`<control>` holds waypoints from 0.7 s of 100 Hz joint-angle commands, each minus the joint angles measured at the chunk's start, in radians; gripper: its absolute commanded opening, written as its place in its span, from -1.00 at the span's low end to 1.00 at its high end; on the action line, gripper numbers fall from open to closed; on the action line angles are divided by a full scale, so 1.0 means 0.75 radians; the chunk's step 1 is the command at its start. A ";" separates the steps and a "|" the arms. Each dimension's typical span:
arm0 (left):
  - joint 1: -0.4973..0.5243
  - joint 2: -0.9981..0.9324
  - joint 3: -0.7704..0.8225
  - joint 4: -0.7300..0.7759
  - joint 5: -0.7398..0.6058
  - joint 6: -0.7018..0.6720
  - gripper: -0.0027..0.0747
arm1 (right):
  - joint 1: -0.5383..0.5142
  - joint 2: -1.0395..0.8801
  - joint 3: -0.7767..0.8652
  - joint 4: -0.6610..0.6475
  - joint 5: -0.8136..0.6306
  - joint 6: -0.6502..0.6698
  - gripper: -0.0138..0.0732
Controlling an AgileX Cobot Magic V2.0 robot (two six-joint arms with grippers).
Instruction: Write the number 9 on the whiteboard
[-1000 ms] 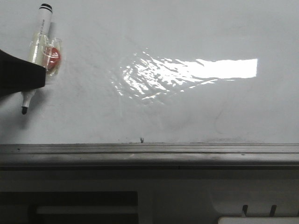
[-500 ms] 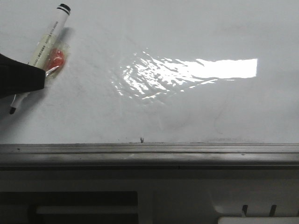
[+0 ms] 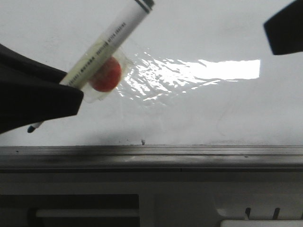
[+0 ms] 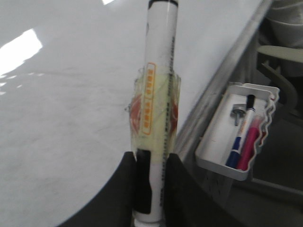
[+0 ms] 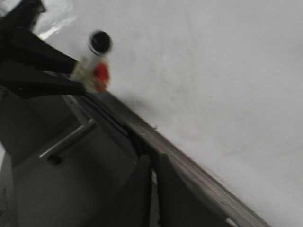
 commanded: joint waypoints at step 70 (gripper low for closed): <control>-0.119 -0.018 -0.033 0.096 -0.174 -0.013 -0.98 | 0.186 0.342 -0.307 0.040 -0.082 -0.020 -0.18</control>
